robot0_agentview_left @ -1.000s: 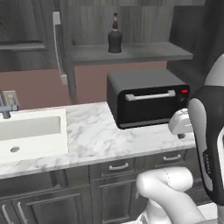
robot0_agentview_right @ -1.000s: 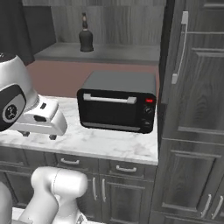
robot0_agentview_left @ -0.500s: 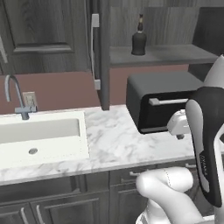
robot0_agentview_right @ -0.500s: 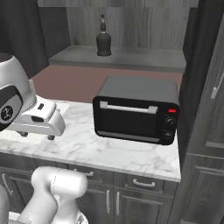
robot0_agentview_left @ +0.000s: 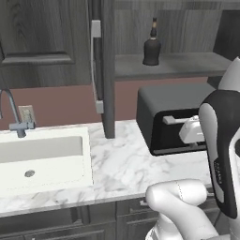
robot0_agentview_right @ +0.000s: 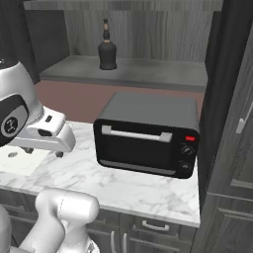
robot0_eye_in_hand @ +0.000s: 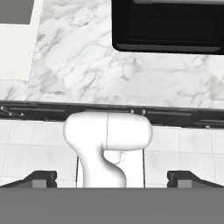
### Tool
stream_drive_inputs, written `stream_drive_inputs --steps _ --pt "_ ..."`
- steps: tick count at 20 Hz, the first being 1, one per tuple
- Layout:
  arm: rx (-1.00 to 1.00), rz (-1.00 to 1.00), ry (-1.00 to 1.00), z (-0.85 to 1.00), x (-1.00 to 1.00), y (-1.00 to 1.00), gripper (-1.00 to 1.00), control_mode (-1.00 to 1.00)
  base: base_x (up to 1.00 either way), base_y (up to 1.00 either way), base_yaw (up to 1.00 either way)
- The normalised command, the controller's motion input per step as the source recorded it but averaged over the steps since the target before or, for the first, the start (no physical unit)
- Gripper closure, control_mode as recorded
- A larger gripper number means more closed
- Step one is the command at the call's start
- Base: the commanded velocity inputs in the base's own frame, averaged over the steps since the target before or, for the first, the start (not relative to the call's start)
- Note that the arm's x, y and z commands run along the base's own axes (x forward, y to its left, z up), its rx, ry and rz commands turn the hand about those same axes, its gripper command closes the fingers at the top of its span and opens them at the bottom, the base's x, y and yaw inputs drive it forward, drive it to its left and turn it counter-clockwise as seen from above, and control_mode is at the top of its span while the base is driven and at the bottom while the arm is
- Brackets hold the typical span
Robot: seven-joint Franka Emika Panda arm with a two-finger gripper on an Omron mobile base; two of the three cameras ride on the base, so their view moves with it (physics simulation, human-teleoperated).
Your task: Get the candle and the liquor from the cabinet and move them to the dining counter.
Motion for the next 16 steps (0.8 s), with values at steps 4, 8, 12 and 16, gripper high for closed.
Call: stream_drive_inputs --steps 4,8,12,16 --pt "0.0 0.0 0.0 0.0 0.0 0.0 -1.0 1.0 0.43 -0.38 0.0" --pt "0.0 0.0 0.0 0.0 0.0 0.0 -1.0 1.0 0.42 -0.06 0.0" --pt "0.0 0.0 0.0 0.0 0.0 0.0 -1.0 1.0 0.47 0.0 -0.02" --pt "0.0 0.0 0.0 0.0 0.0 0.0 -1.0 1.0 0.55 0.0 -0.08"
